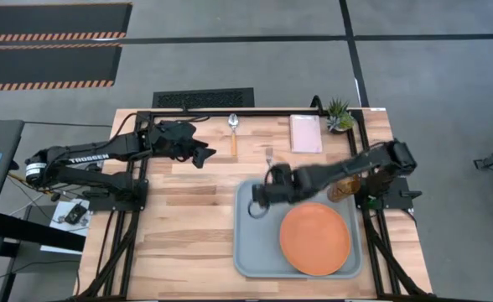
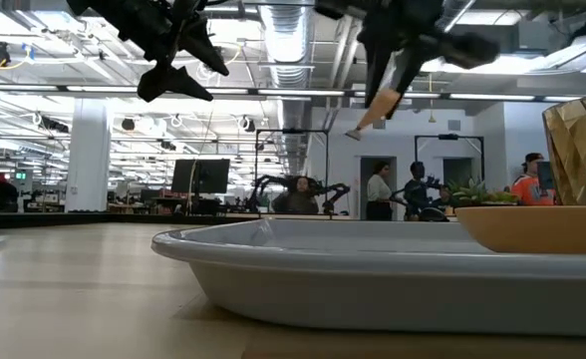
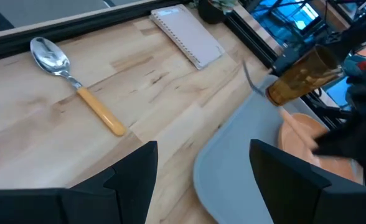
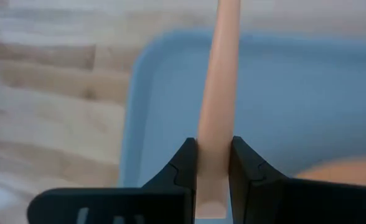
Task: Pick and place plate/cup/fork/spoon on tray
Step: Put the orange fork on top of the gray serving tray, beside the left side of the orange plate
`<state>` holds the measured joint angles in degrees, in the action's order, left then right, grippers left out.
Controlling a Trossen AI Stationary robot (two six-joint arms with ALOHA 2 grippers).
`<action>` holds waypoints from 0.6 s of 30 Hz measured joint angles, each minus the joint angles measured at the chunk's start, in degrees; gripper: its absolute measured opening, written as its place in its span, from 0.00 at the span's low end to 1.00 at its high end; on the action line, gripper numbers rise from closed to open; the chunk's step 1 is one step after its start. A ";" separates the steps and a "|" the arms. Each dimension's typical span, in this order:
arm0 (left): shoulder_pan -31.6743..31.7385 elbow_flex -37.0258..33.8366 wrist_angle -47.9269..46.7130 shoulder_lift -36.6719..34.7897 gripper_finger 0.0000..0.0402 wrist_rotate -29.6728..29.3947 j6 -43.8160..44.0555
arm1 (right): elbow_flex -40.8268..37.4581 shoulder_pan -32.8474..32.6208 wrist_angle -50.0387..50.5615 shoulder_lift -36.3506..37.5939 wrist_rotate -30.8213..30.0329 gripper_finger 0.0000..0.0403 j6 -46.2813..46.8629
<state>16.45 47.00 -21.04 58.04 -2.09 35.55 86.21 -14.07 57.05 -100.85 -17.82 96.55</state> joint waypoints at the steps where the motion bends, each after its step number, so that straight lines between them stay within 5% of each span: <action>1: 0.00 0.00 0.02 0.00 0.60 0.17 0.00 | 0.00 -1.72 -0.03 -0.58 -0.23 0.13 2.79; 9: 0.00 0.00 -0.02 0.00 0.60 0.29 -0.57 | -0.04 -12.46 -4.43 -6.72 0.37 0.14 17.19; 18: 0.00 0.00 -0.01 0.02 0.60 0.29 -0.15 | 1.44 -15.99 -14.49 -15.66 6.21 0.16 16.55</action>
<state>16.45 47.00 -21.04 58.06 -1.80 35.40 87.66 -30.06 42.56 -116.51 -11.60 113.10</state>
